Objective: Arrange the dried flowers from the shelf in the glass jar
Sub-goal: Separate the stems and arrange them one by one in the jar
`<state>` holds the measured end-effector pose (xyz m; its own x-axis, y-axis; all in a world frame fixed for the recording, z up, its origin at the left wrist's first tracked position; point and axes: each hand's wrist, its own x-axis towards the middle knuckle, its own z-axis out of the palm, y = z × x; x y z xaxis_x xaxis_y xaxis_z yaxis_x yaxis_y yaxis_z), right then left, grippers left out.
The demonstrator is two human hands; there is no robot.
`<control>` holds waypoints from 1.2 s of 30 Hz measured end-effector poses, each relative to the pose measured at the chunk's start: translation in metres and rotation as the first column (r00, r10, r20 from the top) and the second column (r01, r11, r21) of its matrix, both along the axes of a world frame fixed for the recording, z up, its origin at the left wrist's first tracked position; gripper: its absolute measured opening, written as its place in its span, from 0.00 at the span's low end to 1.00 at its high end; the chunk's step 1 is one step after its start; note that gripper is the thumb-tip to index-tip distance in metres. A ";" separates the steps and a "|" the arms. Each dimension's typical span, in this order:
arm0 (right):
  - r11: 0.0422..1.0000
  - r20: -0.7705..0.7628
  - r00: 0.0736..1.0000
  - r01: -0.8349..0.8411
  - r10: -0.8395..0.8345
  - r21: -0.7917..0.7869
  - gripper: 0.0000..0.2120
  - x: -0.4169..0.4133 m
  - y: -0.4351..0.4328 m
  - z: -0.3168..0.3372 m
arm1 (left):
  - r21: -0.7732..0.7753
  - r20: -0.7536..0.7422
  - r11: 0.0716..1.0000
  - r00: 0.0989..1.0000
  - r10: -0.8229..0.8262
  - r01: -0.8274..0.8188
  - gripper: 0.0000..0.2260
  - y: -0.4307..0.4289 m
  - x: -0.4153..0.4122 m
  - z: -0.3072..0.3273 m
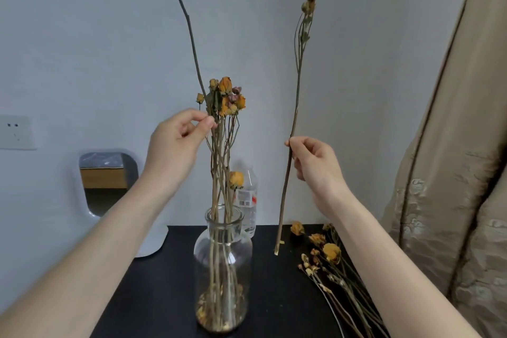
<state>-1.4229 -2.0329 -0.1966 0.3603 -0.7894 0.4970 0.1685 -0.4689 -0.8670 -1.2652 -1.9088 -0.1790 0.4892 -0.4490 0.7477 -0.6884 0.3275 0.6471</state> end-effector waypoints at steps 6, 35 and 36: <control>1.000 -0.035 0.999 0.009 -0.008 0.012 0.10 0.004 0.001 -0.009 | 0.060 0.034 0.996 0.997 0.065 -0.067 0.06 -0.014 0.009 -0.014; 0.999 -0.098 0.995 -0.028 0.030 0.028 0.10 0.018 0.003 -0.031 | 0.422 -0.004 0.895 0.987 0.162 -0.145 0.04 -0.013 0.004 -0.101; 0.999 -0.094 0.995 -0.030 0.033 0.030 0.10 0.018 0.002 -0.031 | 0.429 0.008 0.891 0.987 0.162 -0.150 0.05 -0.012 0.005 -0.102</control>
<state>-1.4046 -2.0304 -0.2276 0.4296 -0.7902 0.4371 0.0994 -0.4397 -0.8926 -1.2604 -1.9207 -0.2812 0.5967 -0.6380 0.4867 -0.6882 -0.0950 0.7192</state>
